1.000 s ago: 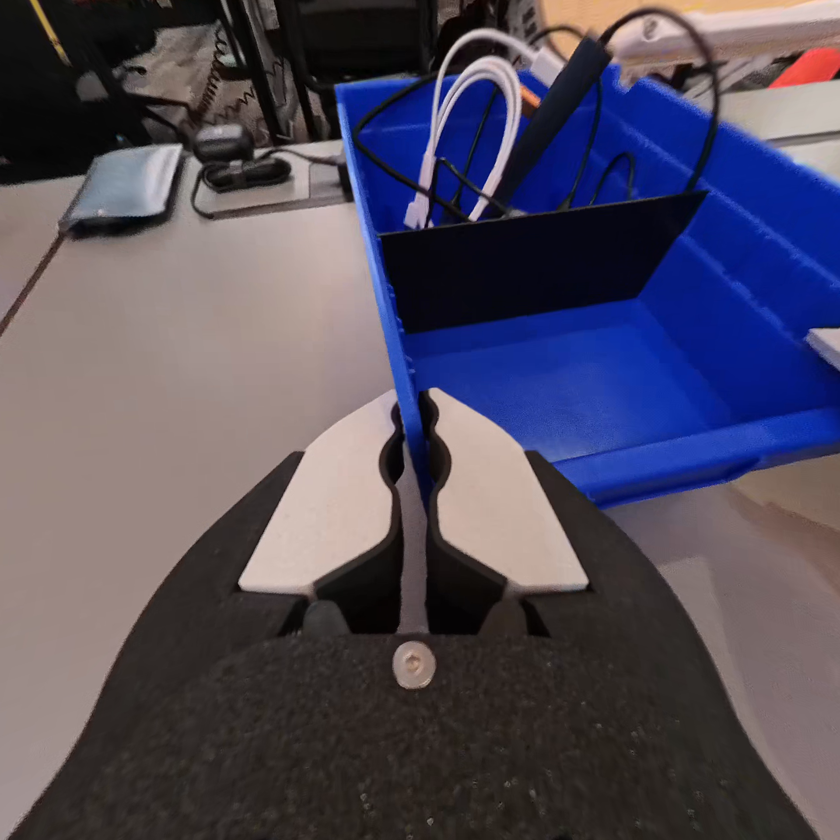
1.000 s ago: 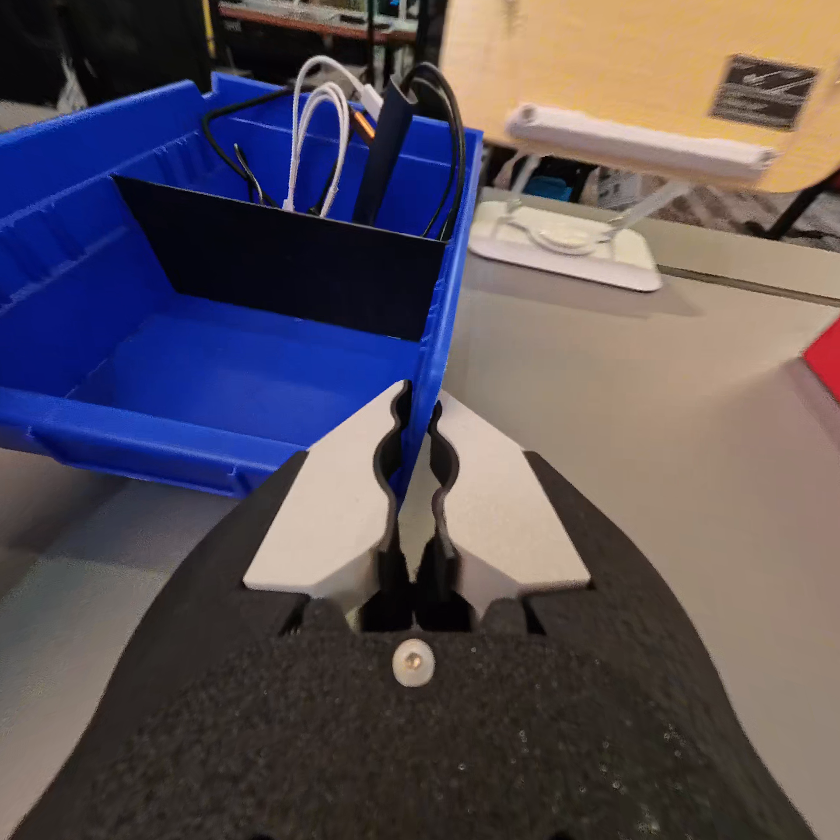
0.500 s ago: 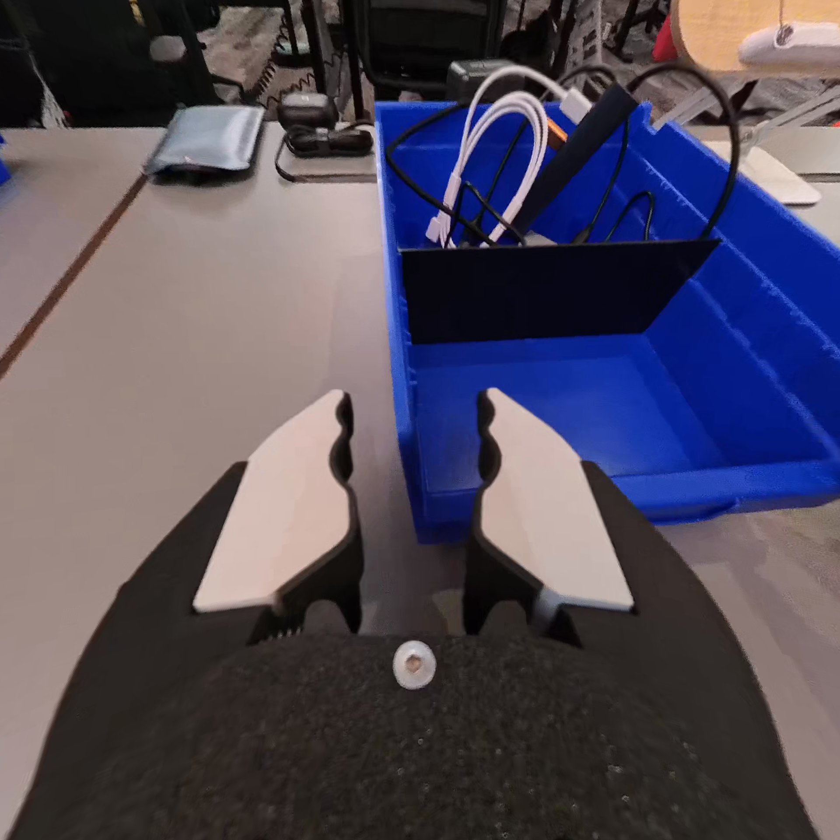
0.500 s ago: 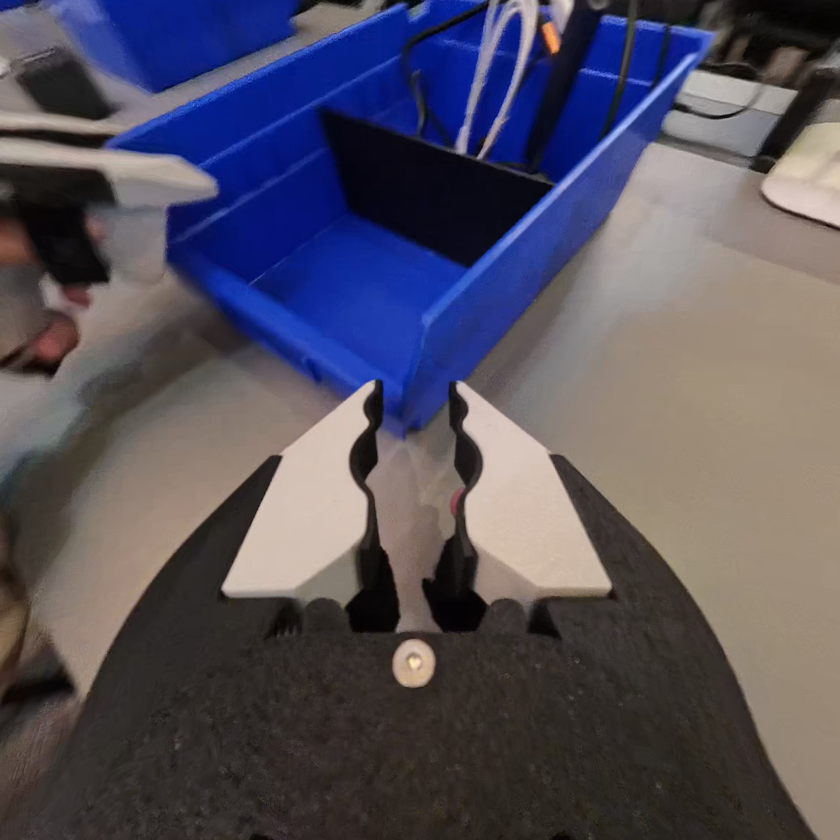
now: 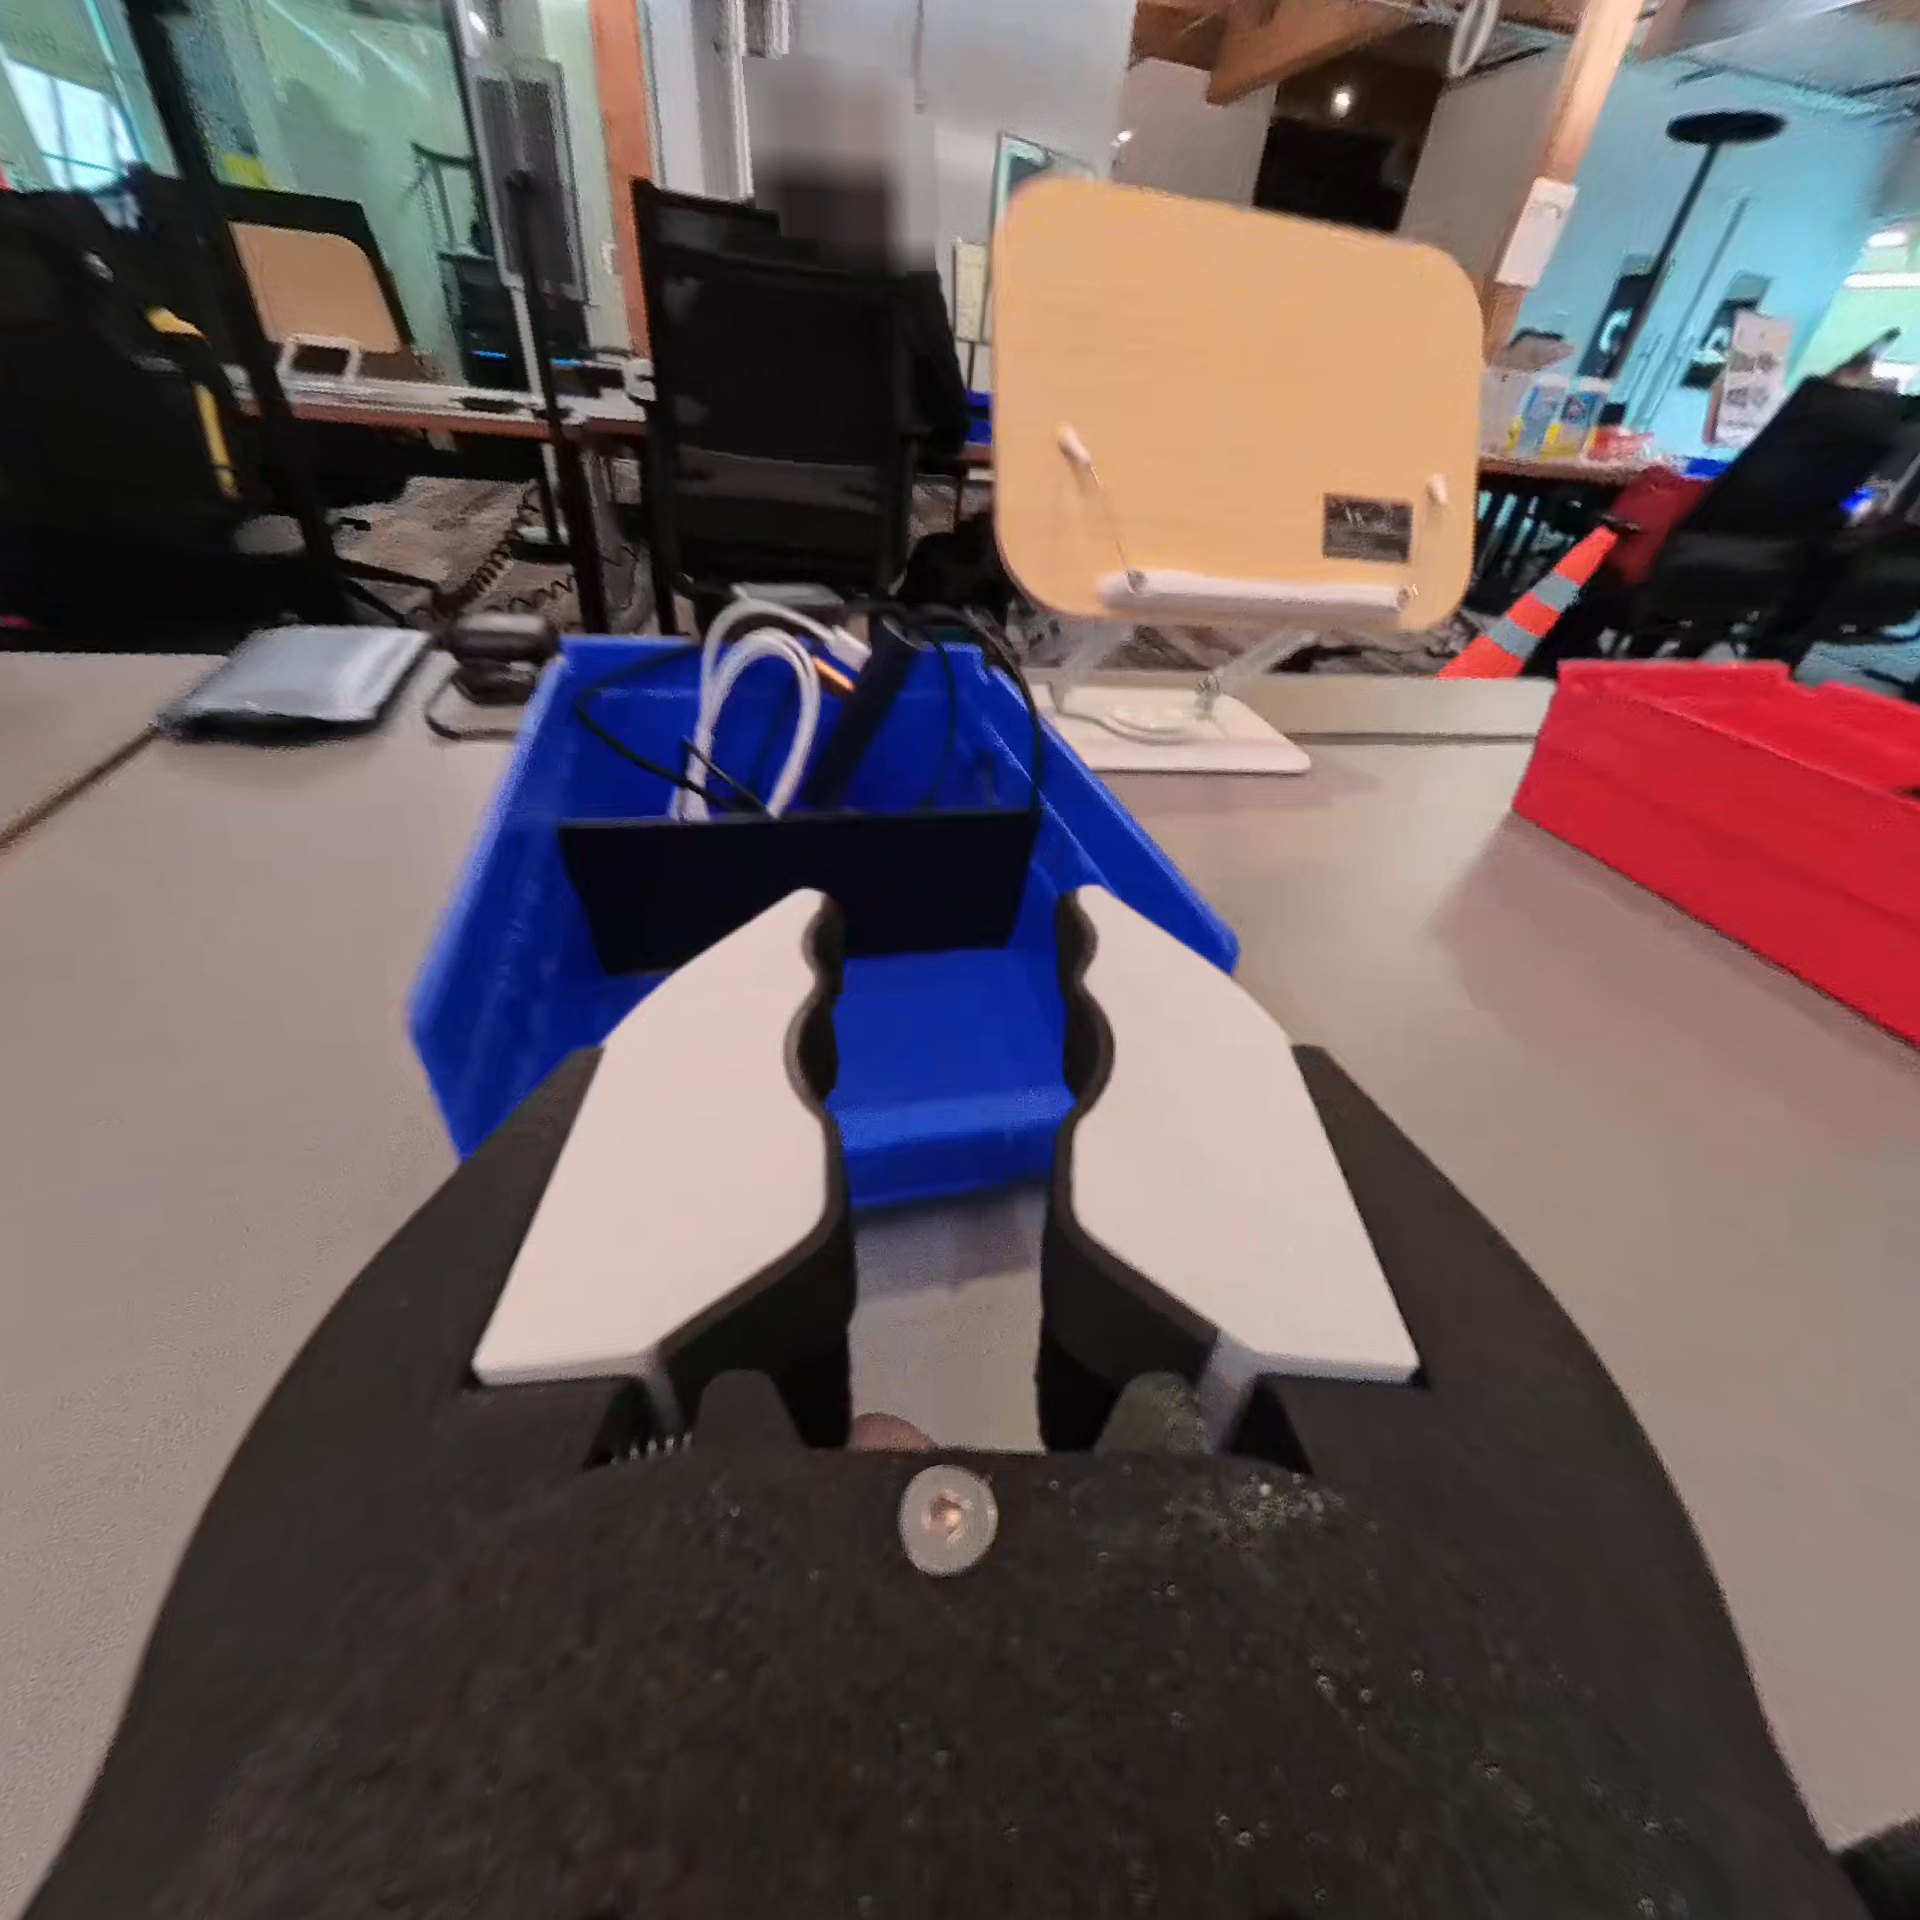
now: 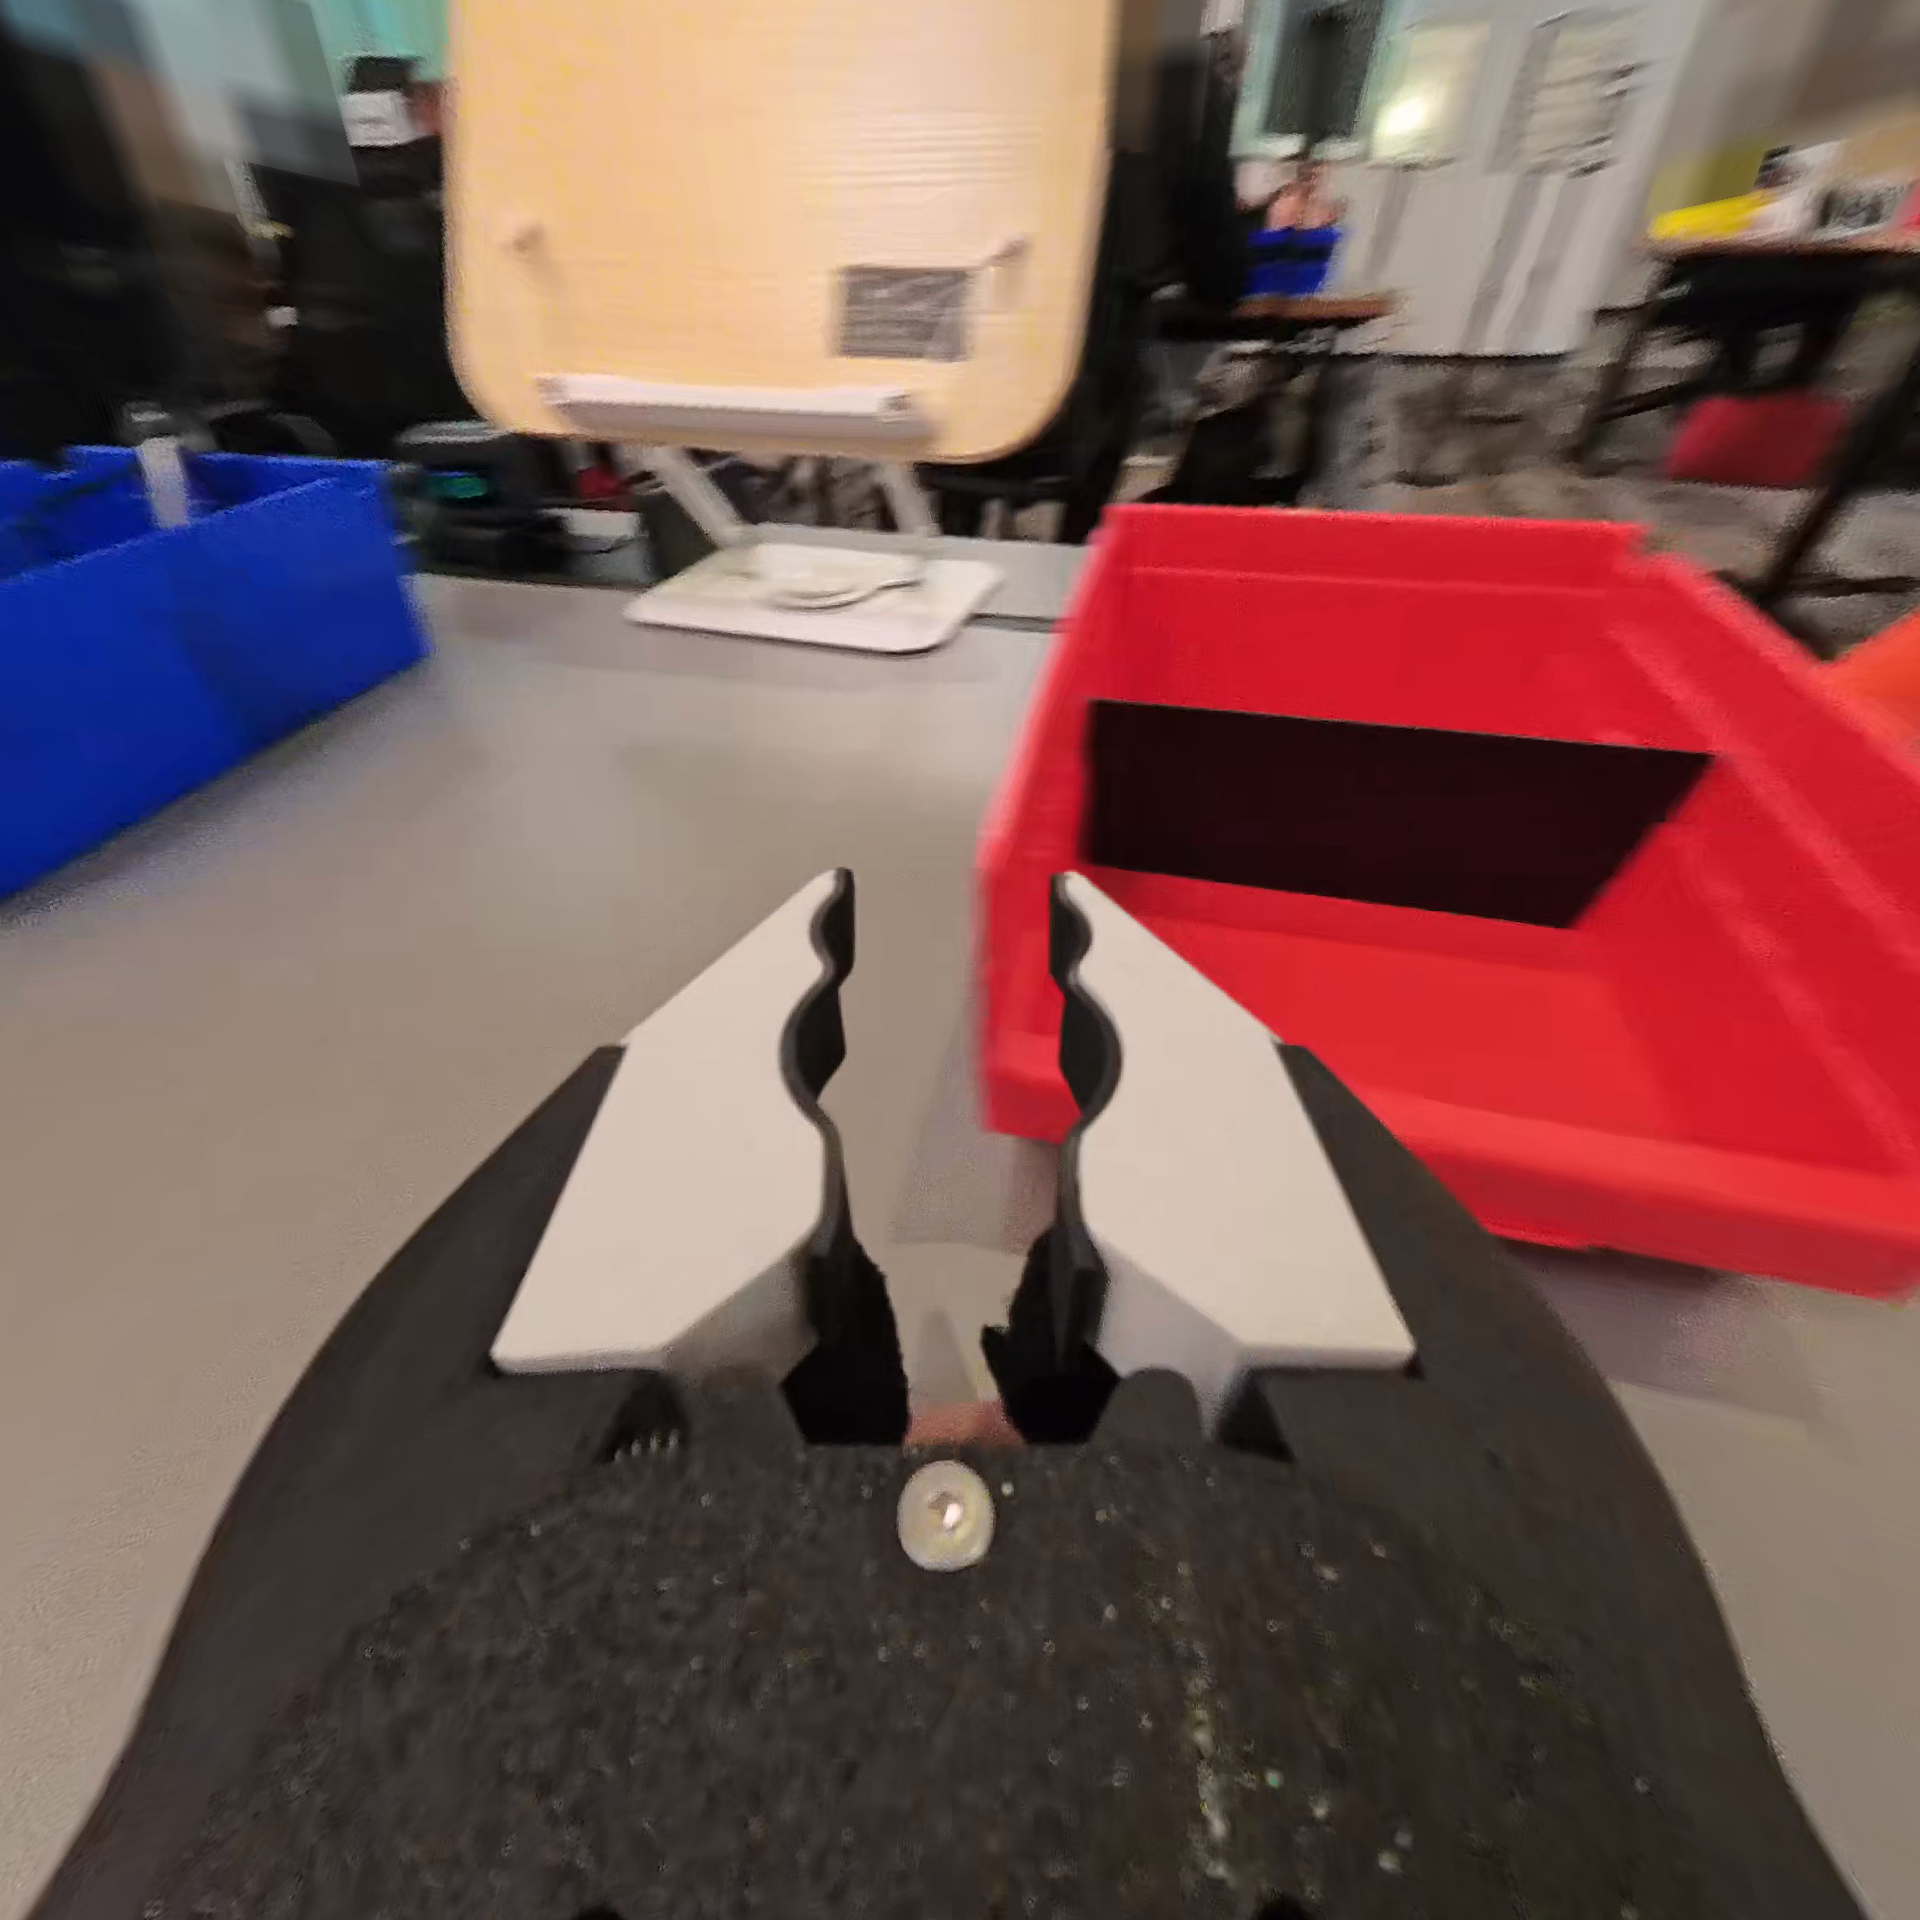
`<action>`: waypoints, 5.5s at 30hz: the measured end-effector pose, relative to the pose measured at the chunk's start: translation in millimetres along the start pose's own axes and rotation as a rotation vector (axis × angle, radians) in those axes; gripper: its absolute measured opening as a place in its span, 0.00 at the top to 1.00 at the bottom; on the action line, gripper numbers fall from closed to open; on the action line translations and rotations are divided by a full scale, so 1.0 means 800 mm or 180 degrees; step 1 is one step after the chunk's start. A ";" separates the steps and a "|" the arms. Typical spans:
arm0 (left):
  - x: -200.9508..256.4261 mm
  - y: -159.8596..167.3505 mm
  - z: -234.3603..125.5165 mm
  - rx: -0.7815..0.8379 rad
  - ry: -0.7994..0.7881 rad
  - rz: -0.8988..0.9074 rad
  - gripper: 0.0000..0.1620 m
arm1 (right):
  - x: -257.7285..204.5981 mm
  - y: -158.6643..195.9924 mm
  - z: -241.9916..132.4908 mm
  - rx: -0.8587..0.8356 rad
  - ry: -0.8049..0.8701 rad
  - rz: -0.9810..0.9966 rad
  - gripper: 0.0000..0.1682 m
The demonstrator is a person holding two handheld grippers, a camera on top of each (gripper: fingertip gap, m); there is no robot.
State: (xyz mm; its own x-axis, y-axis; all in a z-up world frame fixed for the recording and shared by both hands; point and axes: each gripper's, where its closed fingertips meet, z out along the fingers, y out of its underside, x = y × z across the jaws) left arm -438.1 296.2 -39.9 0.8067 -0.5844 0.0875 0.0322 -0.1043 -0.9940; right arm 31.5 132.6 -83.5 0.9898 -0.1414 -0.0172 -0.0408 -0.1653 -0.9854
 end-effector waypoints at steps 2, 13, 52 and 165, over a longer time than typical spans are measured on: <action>0.015 0.033 0.007 -0.0078 0.0010 0.0182 0.80 | 0.043 -0.003 0.000 0.0143 0.0245 0.0073 0.78; 0.011 0.069 0.014 -0.0642 0.0036 0.0104 0.83 | 0.066 0.014 0.015 -0.0257 0.0385 0.0152 0.83; 0.036 0.077 0.047 -0.1160 0.0167 -0.0189 0.74 | -0.059 0.035 0.041 -0.0525 -0.0308 -0.0200 0.69; 0.389 0.083 0.122 0.0098 0.1405 0.2640 0.94 | -0.214 -0.027 0.012 0.0440 -0.1212 -0.0168 0.94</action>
State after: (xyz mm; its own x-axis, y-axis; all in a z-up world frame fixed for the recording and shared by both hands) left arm -127.5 186.3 -85.1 0.2827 -0.7155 -0.6388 -0.4319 0.4997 -0.7508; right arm -135.6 169.9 -60.9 0.9709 0.2396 -0.0020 0.0044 -0.0264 -0.9996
